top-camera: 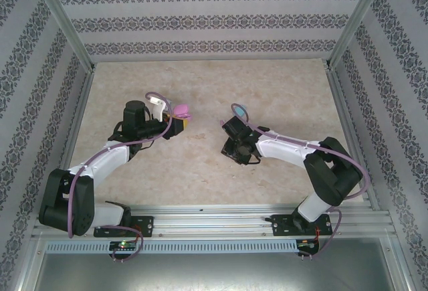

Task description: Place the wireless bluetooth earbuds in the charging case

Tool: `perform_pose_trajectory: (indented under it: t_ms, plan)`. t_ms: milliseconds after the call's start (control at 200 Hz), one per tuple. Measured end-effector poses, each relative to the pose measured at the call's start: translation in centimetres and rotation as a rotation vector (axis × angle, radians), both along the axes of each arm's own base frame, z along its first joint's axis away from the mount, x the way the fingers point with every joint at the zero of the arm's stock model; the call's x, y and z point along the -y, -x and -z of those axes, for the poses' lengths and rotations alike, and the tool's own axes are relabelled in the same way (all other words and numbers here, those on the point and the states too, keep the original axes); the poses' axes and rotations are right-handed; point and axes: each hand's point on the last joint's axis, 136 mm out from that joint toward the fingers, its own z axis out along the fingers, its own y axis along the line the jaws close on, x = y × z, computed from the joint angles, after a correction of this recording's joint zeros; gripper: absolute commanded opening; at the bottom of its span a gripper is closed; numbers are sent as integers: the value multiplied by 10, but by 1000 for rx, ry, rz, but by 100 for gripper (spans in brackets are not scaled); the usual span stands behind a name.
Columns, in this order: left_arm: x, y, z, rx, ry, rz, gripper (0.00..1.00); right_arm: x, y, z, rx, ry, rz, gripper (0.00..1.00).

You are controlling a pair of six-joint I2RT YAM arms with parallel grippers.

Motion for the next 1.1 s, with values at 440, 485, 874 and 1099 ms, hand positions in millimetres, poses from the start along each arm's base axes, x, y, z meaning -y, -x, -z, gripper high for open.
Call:
perform_pose_trajectory:
  t_ms: [440, 485, 874, 1099]
  plan:
    - [0, 0, 0, 0, -1, 0, 19, 6, -8, 6, -4, 4, 24, 37]
    - [0, 0, 0, 0, -1, 0, 19, 7, -10, 6, -1, 3, 28, 37]
    - [0, 1, 1, -4, -5, 2, 19, 17, -20, 8, 3, 4, 40, 37]
    - [0, 1, 3, -5, -10, 4, 19, 13, -23, 2, 16, 3, 23, 36]
